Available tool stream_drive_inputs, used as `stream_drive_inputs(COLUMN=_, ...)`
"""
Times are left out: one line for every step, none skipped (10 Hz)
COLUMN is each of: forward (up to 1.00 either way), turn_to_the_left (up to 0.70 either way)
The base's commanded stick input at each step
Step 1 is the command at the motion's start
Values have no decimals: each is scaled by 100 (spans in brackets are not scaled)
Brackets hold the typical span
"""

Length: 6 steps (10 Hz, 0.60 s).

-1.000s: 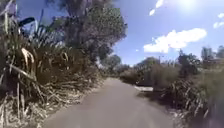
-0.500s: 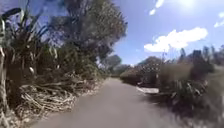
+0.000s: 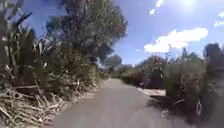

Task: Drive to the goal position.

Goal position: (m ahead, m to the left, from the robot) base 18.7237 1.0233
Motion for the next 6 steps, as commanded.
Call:
stream_drive_inputs(forward=100, turn_to_the_left=12)
stream_drive_inputs(forward=100, turn_to_the_left=0)
stream_drive_inputs(forward=100, turn_to_the_left=0)
stream_drive_inputs(forward=100, turn_to_the_left=0)
stream_drive_inputs(forward=100, turn_to_the_left=0)
stream_drive_inputs(forward=100, turn_to_the_left=0)
